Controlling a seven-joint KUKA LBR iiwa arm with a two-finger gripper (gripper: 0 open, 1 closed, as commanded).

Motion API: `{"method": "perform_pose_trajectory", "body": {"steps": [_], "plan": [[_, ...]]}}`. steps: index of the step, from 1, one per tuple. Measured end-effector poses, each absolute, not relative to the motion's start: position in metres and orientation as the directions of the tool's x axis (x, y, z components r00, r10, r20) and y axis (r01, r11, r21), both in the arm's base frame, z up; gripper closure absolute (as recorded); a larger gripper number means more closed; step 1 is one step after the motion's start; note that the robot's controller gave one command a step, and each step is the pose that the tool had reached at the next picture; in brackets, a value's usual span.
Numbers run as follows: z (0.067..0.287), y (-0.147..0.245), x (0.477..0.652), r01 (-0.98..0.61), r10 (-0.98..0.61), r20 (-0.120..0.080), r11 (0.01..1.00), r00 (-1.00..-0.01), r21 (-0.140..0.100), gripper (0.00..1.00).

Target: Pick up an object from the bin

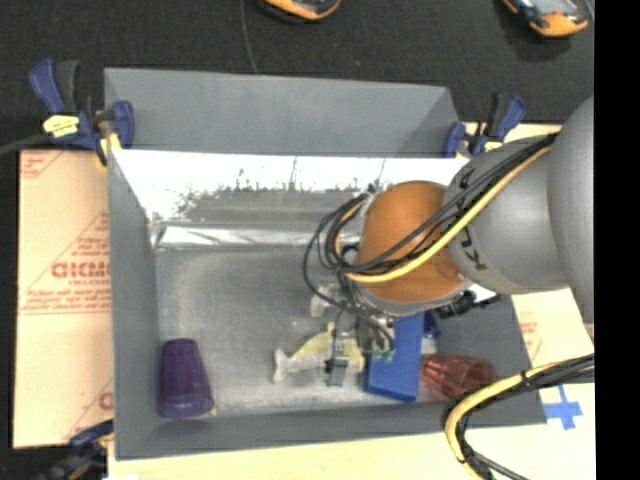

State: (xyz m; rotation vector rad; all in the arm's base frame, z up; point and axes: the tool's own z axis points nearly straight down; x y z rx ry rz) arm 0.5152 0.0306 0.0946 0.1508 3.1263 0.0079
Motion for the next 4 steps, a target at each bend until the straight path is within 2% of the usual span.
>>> {"method": "perform_pose_trajectory", "body": {"steps": [1,2,3,4], "plan": [[0.071,0.035,0.539,0.026,0.026,-0.014,1.0,-1.0,0.009,1.0],[0.071,0.035,0.539,0.027,0.027,-0.013,1.0,-1.0,0.009,1.0],[0.146,0.04,0.533,0.022,0.022,-0.009,1.0,-1.0,0.008,1.0],[0.216,0.009,0.537,0.024,0.024,-0.007,1.0,-1.0,0.008,1.0]]}}
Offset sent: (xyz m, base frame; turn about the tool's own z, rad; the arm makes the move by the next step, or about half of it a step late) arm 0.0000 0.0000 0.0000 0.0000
